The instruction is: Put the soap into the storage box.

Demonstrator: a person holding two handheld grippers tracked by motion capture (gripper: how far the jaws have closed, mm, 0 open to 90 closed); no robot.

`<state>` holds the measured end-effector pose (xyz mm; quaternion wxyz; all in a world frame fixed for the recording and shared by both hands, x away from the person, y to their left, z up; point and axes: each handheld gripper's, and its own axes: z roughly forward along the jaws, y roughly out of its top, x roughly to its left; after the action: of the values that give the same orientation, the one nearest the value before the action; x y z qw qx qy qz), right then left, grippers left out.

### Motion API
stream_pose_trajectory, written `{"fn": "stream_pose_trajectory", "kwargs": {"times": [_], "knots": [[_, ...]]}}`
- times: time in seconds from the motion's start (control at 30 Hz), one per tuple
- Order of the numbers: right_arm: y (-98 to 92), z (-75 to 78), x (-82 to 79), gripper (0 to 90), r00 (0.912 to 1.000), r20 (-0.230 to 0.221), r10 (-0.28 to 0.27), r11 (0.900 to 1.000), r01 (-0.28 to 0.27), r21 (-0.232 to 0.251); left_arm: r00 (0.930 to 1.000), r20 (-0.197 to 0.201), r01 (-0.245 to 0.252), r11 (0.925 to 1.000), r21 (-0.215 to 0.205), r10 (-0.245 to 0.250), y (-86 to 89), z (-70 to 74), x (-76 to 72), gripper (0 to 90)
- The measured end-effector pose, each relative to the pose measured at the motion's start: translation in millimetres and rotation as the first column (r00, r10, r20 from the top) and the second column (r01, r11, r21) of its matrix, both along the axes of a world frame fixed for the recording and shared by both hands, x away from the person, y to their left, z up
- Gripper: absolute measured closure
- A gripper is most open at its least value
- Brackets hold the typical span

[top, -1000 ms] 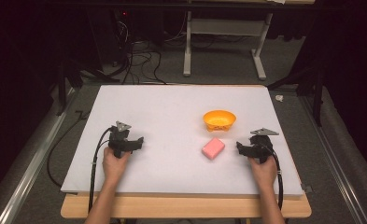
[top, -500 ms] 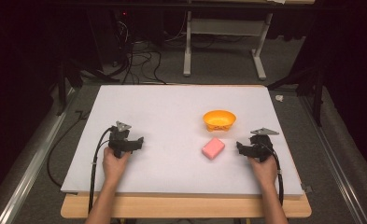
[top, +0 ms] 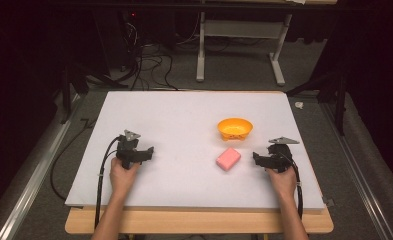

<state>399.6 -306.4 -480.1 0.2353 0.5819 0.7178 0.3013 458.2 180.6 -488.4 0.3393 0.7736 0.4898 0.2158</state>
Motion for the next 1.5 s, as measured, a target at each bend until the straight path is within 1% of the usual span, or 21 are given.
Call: {"fn": "stream_pose_trajectory", "kwargs": {"times": [0.13, 0.17, 0.43, 0.47, 0.63, 0.67, 0.8, 0.87, 1.03, 1.2, 1.23, 1.27, 1.3, 1.37, 1.43, 1.47, 1.5], "knots": [[-1.9, 3.0, -3.5, 19.4, 0.9999, 0.011, 0.004, 1.0, -0.004, 0.014, 1.0, 0.0, 0.0, 1.0, 0.001, 0.0, 0.0, 0.0, 0.0, 19.7], [-2.5, 5.6, -6.0, 19.4, 0.9996, 0.025, 0.01, 1.0, -0.01, 0.018, 1.0, 0.0, 0.0, 1.0, 0.001, 0.0, 0.0, 0.0, 0.0, 19.7], [-2.8, 12.6, -11.8, 19.5, 0.9989, 0.045, 0.014, 0.999, -0.016, 0.038, 1.0, 0.001, 0.0, 1.0, 0.001, 0.0, -0.1, 0.0, -0.1, 19.7], [-1.8, 14.3, -13.8, 19.5, 0.9985, 0.051, 0.02, 0.999, -0.022, 0.046, 1.0, 0.0, 0.0, 1.0, 0.001, 0.0, 0.0, 0.0, -0.1, 19.7], [0.3, 17.6, -18.0, 19.5, 0.9975, 0.06, 0.036, 0.998, -0.039, 0.055, 1.0, 0.001, 0.0, 1.0, 0.001, 0.0, -0.1, 0.0, -0.1, 19.7], [1.5, 19.2, -20.6, 19.5, 0.9966, 0.07, 0.043, 0.997, -0.047, 0.059, 1.0, 0.001, 0.0, 1.0, 0.001, 0.0, -0.1, 0.0, -0.1, 19.7], [4.3, 22.5, -25.8, 19.0, 0.9946, 0.085, 0.06, 0.996, -0.065, 0.064, 1.0, 0.0, 0.0, 1.0, 0.001, 0.0, 0.0, 0.0, -0.1, 19.7], [5.1, 23.1, -27.0, 18.8, 0.9945, 0.084, 0.062, 0.995, -0.068, 0.067, 1.0, 0.0, 0.0, 1.0, 0.001, 0.0, 0.0, 0.0, 0.0, 19.7], [10.1, 25.5, -32.3, 18.4, 0.9905, 0.096, 0.098, 0.992, -0.105, 0.074, 1.0, 0.0, 0.0, 1.0, 0.0, 0.0, 0.0, 0.0, 0.1, 19.7], [14.9, 27.1, -35.5, 18.3, 0.9879, 0.103, 0.116, 0.989, -0.124, 0.077, 1.0, -0.002, 0.0, 1.0, 0.0, 0.0, 0.1, 0.0, 0.1, 19.7], [17.6, 28.2, -36.9, 17.7, 0.9852, 0.109, 0.132, 0.987, -0.141, 0.075, 1.0, -0.002, 0.001, 1.0, -0.001, -0.001, 0.2, 0.0, 0.1, 19.7], [17.6, 28.2, -36.9, 17.7, 0.9852, 0.109, 0.132, 0.987, -0.141, 0.075, 1.0, -0.002, 0.001, 1.0, -0.001, -0.001, 0.2, 0.0, 0.1, 19.7], [19.7, 28.8, -37.7, 17.1, 0.9827, 0.113, 0.147, 0.986, -0.155, 0.069, 1.0, -0.002, 0.001, 1.0, -0.001, -0.001, 0.2, 0.0, 0.2, 19.7], [21.6, 29.1, -38.6, 16.4, 0.9822, 0.114, 0.149, 0.984, -0.159, 0.077, 1.0, -0.002, 0.001, 1.0, -0.002, -0.001, 0.2, 0.0, 0.2, 19.7], [26.2, 29.8, -39.6, 15.2, 0.9765, 0.126, 0.175, 0.98, -0.185, 0.075, 1.0, -0.002, 0.001, 1.0, -0.002, -0.001, 0.3, 0.0, 0.2, 19.7], [28.0, 30.2, -40.2, 15.0, 0.9761, 0.124, 0.179, 0.979, -0.189, 0.076, 1.0, -0.003, 0.001, 1.0, -0.002, -0.001, 0.3, 0.0, 0.2, 19.7], [29.3, 30.3, -40.4, 14.9, 0.9736, 0.129, 0.188, 0.977, -0.199, 0.074, 1.0, -0.003, 0.001, 1.0, -0.002, -0.001, 0.3, 0.0, 0.2, 19.7]]}}
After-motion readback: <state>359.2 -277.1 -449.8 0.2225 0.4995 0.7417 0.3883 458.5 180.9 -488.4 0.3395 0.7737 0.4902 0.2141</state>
